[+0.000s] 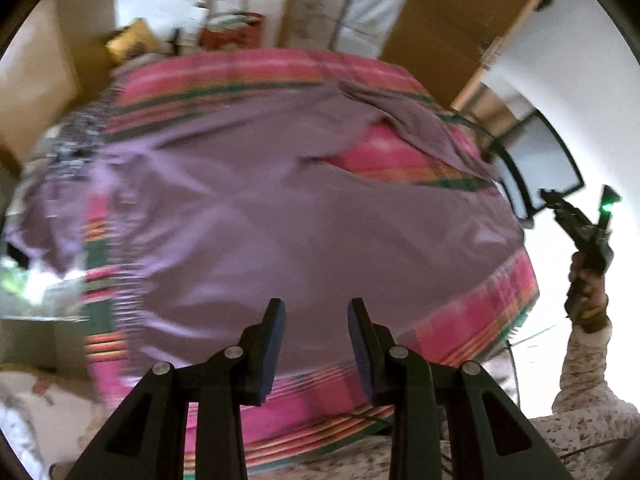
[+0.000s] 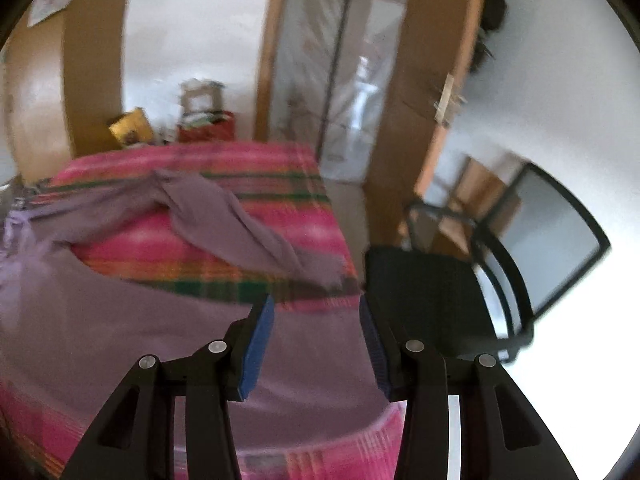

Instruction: Fold clothes

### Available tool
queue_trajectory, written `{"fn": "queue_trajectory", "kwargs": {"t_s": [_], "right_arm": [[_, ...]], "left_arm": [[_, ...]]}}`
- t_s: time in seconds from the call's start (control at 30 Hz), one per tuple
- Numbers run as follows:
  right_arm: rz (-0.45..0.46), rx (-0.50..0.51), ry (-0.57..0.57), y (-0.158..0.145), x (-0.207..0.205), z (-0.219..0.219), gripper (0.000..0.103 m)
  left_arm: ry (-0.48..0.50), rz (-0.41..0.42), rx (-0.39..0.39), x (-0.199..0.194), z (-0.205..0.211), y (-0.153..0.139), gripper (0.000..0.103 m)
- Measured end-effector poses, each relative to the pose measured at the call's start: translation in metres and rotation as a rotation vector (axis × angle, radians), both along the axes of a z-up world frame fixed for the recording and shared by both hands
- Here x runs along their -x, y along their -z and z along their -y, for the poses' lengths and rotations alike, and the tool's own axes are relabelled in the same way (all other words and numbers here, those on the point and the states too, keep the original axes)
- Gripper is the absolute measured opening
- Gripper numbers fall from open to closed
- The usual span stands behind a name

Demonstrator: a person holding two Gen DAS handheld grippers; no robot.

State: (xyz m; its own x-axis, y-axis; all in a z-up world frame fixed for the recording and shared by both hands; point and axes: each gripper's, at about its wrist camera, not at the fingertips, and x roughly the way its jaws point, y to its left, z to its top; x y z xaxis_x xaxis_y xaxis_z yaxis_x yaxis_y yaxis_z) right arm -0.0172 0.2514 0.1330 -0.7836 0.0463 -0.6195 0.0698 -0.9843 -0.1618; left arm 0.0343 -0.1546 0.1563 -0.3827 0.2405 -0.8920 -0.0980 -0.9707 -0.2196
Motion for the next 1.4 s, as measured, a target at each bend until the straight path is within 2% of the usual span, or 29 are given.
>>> {"fn": "queue_trajectory", "kwargs": {"t_s": [0.1,0.27,0.4,0.47,0.53,0.57,0.63,0.73,0.83,0.93,1.07,1.2,1.4], "right_arm": [[-0.040,-0.032,-0.051,-0.033,0.010,0.018,0.046],[-0.112,-0.020,-0.171,-0.100,0.035,0.053,0.046],[-0.173,0.007,-0.276,-0.150,0.059,0.090,0.047],[-0.181,0.025,-0.319,-0.166,0.075,0.109,0.047],[-0.192,0.021,-0.363,-0.173,0.093,0.132,0.050],[-0.197,0.006,-0.377,-0.171,0.102,0.143,0.052],[-0.188,-0.013,-0.420,-0.156,0.116,0.161,0.052],[-0.114,-0.045,-0.511,-0.110,0.142,0.189,0.052],[-0.015,-0.119,-0.579,-0.055,0.169,0.214,0.052],[0.056,-0.185,-0.628,-0.010,0.192,0.236,0.052],[0.124,-0.179,-0.643,0.024,0.232,0.248,0.052],[0.193,-0.200,-0.620,0.050,0.274,0.252,0.052],[0.259,-0.246,-0.649,0.083,0.298,0.261,0.052]], "left_arm": [[-0.065,-0.016,0.019,0.005,0.023,-0.030,0.033],[-0.135,-0.114,0.177,0.031,0.050,-0.092,0.033],[-0.139,-0.203,0.190,0.064,0.057,-0.133,0.033],[-0.118,-0.242,0.209,0.087,0.053,-0.143,0.033],[-0.090,-0.259,0.227,0.107,0.047,-0.138,0.033],[-0.070,-0.261,0.231,0.119,0.043,-0.130,0.033],[-0.035,-0.196,0.226,0.144,0.039,-0.097,0.033],[-0.008,-0.068,0.230,0.176,0.037,-0.036,0.033],[0.011,0.035,0.276,0.201,0.040,0.023,0.033],[0.033,0.060,0.324,0.217,0.041,0.059,0.033],[0.108,0.055,0.352,0.228,0.035,0.080,0.033],[0.133,0.074,0.390,0.242,0.033,0.098,0.033],[0.144,0.099,0.472,0.259,0.034,0.119,0.033]]}}
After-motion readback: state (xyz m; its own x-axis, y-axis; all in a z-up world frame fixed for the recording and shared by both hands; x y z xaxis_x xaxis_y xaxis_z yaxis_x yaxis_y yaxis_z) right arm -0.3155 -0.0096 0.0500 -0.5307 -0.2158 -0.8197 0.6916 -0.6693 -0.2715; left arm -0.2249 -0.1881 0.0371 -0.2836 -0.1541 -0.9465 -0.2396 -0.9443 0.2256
